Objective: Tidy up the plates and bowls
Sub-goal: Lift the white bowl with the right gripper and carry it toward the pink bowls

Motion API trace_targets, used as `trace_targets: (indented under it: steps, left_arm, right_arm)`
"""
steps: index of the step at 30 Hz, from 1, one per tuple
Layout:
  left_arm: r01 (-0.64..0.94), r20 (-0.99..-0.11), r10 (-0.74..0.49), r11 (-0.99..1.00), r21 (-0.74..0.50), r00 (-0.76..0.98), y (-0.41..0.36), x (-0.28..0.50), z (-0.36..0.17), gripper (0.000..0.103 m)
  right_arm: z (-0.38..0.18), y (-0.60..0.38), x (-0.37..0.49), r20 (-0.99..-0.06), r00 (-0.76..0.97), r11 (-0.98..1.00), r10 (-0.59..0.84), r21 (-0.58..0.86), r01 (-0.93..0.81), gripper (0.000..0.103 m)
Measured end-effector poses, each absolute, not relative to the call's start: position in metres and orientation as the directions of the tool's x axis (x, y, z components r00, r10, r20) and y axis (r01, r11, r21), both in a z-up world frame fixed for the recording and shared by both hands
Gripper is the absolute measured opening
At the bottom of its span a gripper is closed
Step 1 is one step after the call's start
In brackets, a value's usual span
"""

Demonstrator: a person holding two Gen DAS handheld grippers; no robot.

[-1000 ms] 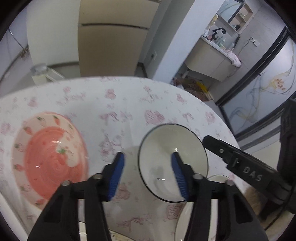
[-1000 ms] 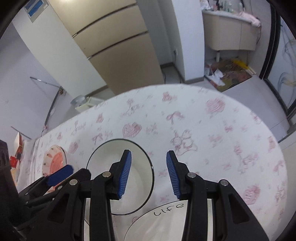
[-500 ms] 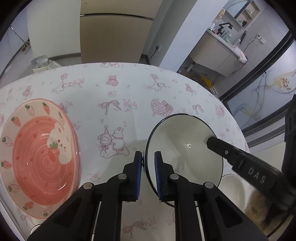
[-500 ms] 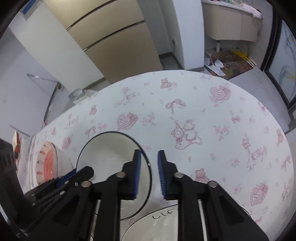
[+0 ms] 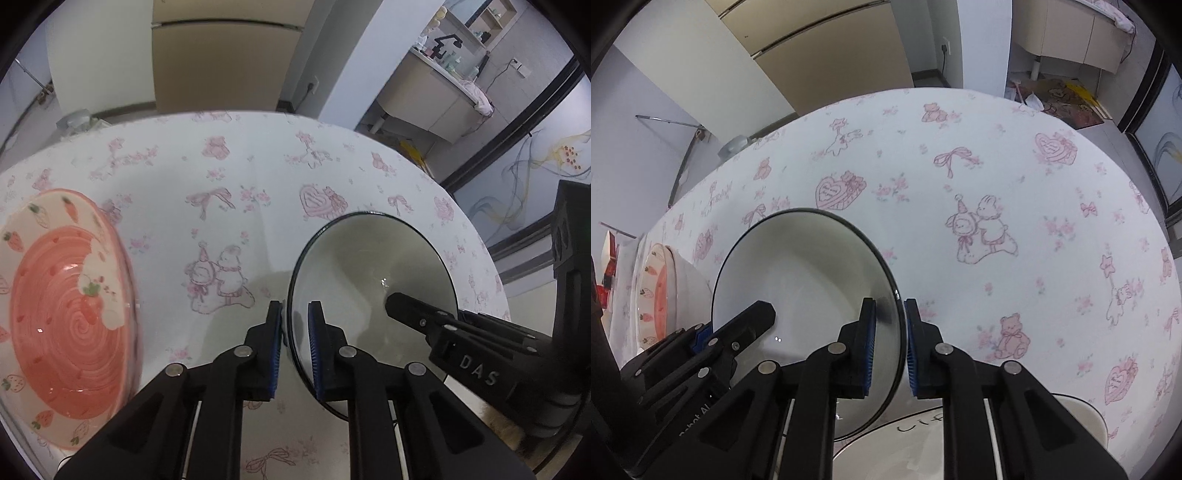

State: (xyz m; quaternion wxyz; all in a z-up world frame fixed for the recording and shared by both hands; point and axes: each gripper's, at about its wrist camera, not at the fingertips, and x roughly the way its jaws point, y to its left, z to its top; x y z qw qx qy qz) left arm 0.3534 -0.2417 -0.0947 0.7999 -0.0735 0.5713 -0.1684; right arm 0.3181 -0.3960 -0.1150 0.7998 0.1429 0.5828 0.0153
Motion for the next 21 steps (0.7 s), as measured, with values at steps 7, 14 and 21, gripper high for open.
trace_targets:
  steps: [7, 14, 21]
  left_arm:
    - [0.168, -0.888, -0.391, 0.918, -0.359, 0.242, -0.241, 0.357, -0.107, 0.016]
    - [0.161, -0.890, -0.382, 0.922, -0.351, 0.249, -0.237, 0.356, -0.097, 0.016]
    - [0.169, -0.854, -0.399, 0.917, -0.362, 0.334, -0.222, 0.346, -0.058, 0.016]
  right_arm:
    - [-0.122, -0.405, 0.318, -0.908, 0.311, 0.926, 0.280, 0.341, 0.162, 0.014]
    - [-0.116, -0.407, 0.317, -0.884, 0.329, 0.901, 0.331, 0.400, 0.169, 0.013]
    - [-0.083, -0.400, 0.308, -0.845, 0.407, 0.889, 0.347, 0.435, 0.145, 0.013]
